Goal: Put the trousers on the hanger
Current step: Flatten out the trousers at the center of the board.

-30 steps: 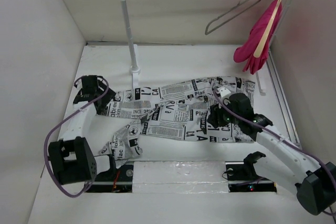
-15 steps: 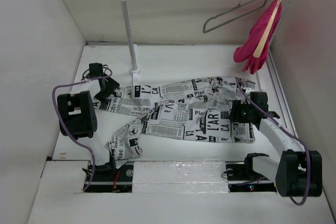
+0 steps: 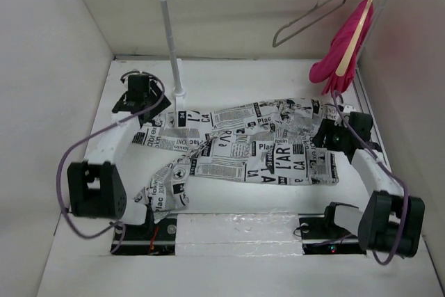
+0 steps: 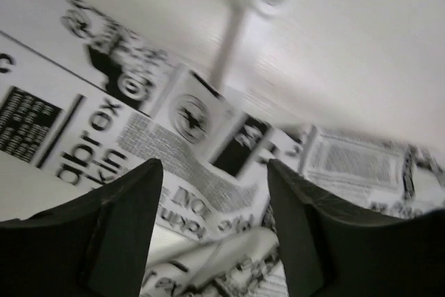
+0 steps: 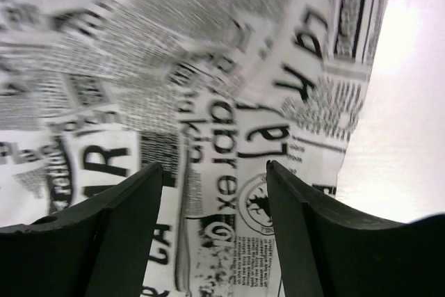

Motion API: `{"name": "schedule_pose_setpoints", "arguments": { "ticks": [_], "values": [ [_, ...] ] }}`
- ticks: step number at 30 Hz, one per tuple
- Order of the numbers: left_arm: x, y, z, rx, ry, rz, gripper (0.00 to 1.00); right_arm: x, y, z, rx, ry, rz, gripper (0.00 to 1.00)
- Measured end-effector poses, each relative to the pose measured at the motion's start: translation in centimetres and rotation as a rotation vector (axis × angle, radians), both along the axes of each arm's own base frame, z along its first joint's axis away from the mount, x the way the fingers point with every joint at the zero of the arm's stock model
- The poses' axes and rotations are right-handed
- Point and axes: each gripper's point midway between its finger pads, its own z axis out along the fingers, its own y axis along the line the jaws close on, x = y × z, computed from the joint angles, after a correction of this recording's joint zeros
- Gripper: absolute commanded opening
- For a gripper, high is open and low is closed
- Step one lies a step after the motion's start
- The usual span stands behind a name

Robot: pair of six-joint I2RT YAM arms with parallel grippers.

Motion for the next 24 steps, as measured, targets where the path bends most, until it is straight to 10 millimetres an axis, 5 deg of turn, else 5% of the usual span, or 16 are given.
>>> {"name": "schedule_pose_setpoints", "arguments": {
  "ticks": [2, 3, 6, 10, 11, 14, 24],
  "values": [
    [-1.9, -3.7, 3.0, 0.026, -0.072, -0.121, 0.48, 0.4, 0.7, 3.2, -0.038, -0.102, 0.047, 0.61],
    [-3.3, -6.0, 4.1, 0.034, -0.095, -0.195, 0.47, 0.5, 1.2, 4.8, -0.057, -0.155, 0.077, 0.31],
    [-7.9, -11.2, 4.4, 0.067, -0.076, -0.374, 0.44, 0.0, 3.0, 7.6, -0.084, -0.254, 0.17, 0.0],
    [-14.9, -13.7, 0.8, 0.14, 0.108, -0.516, 0.47, -2.1, 5.8, 7.6, -0.057, -0.265, 0.286, 0.04],
    [-16.5, -13.7, -0.1, 0.166, 0.16, -0.533, 0.49, -2.6, 6.4, 7.4, -0.048, -0.259, 0.311, 0.1],
    [-19.6, -13.2, -2.0, 0.261, 0.279, -0.55, 0.58, -4.2, 8.7, 7.0, -0.025, -0.242, 0.415, 0.48],
    [-23.8, -10.9, -7.8, 0.473, 0.537, -0.495, 0.57, -6.6, 14.2, 6.2, 0.003, -0.218, 0.653, 0.52]
  ]
}}
